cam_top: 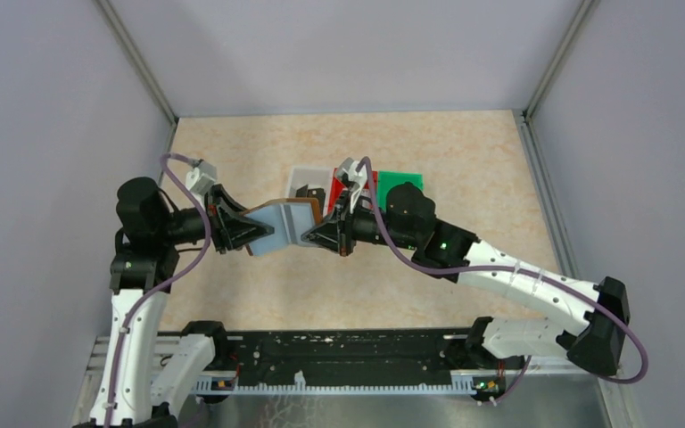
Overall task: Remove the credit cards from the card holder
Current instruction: Remove the credit card from the card holder.
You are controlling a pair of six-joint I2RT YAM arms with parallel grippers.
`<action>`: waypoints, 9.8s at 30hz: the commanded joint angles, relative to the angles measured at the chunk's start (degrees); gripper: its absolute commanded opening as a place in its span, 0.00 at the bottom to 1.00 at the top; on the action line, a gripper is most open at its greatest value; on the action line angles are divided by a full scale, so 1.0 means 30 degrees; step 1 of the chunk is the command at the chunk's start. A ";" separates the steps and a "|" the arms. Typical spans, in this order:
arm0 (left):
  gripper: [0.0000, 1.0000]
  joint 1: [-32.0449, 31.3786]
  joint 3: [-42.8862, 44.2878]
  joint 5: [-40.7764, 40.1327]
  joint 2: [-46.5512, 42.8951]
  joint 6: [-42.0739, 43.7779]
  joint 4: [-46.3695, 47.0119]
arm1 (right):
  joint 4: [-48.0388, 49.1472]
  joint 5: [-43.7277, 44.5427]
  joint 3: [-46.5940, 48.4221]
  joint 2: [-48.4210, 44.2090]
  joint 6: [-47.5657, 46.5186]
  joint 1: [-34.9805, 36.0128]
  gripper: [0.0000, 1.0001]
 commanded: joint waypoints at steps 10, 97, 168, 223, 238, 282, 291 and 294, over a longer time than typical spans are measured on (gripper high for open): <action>0.00 0.0029 0.0534 0.0129 0.0048 0.1689 -0.0520 | 0.3951 -0.1685 -0.0284 -0.1409 0.1174 0.0007 0.32; 0.00 0.0029 0.2255 -0.3776 -0.0450 0.2906 -0.1656 | 1.4282 1.7833 -0.1247 0.4085 -1.2720 0.9383 0.99; 0.00 0.0029 0.2518 -0.3444 -0.0332 0.2737 -0.1685 | 1.7154 2.4872 -0.1334 0.3993 -1.4451 1.0354 0.58; 0.00 0.0029 0.2429 0.3704 -0.0503 0.0274 0.0343 | 0.7397 0.3895 -0.1389 -0.2038 -0.0580 0.2440 0.45; 0.00 0.0029 0.1971 0.4560 -0.0473 0.0281 0.0612 | 0.9283 -0.4484 -0.0955 -0.0446 0.3693 0.0703 0.06; 0.34 0.0029 0.2146 0.2870 0.0018 -0.3853 0.3727 | 0.7408 -0.4150 -0.0233 -0.1071 0.5388 -0.0103 0.00; 0.34 0.0029 0.2137 0.4175 -0.0272 -0.3552 0.3855 | 0.7018 -0.4198 -0.0200 -0.1189 0.5421 -0.0780 0.00; 0.32 0.0029 0.2136 0.4282 -0.0250 -0.3424 0.3868 | 0.7123 -0.4458 -0.0159 -0.1034 0.5543 -0.0939 0.00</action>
